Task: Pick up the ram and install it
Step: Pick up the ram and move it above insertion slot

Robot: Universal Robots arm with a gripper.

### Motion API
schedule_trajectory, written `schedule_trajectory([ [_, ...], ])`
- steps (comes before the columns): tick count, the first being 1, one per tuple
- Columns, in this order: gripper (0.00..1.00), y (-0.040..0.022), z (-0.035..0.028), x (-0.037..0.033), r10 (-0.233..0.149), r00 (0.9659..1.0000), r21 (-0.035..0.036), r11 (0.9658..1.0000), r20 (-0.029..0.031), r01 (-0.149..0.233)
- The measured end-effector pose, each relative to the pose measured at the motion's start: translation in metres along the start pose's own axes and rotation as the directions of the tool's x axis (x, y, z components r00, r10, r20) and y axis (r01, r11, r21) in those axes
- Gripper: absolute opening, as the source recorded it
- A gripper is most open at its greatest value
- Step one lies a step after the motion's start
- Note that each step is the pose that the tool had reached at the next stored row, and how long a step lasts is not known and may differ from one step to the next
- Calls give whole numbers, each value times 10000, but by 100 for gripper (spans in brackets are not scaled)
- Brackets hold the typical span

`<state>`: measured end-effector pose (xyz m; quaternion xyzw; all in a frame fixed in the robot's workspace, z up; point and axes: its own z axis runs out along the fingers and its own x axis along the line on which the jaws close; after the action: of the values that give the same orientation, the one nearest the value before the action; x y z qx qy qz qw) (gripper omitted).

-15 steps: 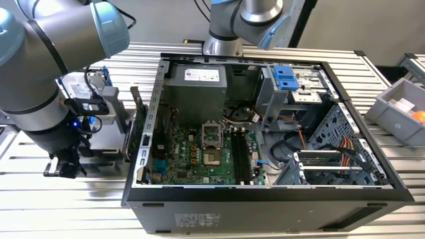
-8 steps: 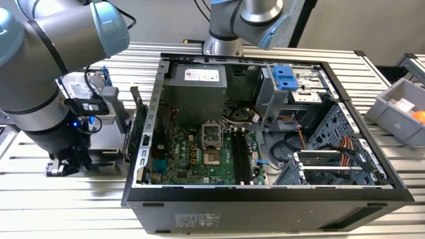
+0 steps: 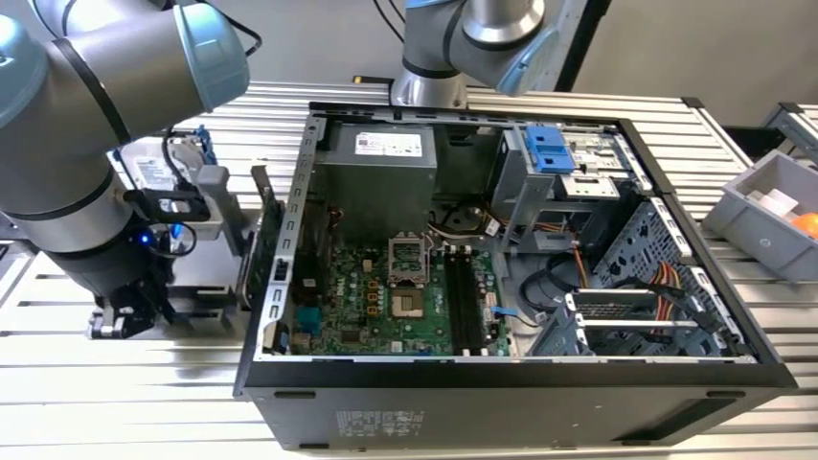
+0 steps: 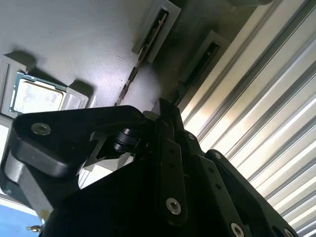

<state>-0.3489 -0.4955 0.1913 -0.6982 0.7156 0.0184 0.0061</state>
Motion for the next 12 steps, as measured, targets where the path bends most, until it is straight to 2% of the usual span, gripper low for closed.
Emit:
schedule_trajectory([
  [4, 0, 0, -14, -1, 0, 10000, 1, 10000, 2, 0],
  [12, 0, 5, -272, -9, 11, 10000, 0, 10000, 0, -11],
])
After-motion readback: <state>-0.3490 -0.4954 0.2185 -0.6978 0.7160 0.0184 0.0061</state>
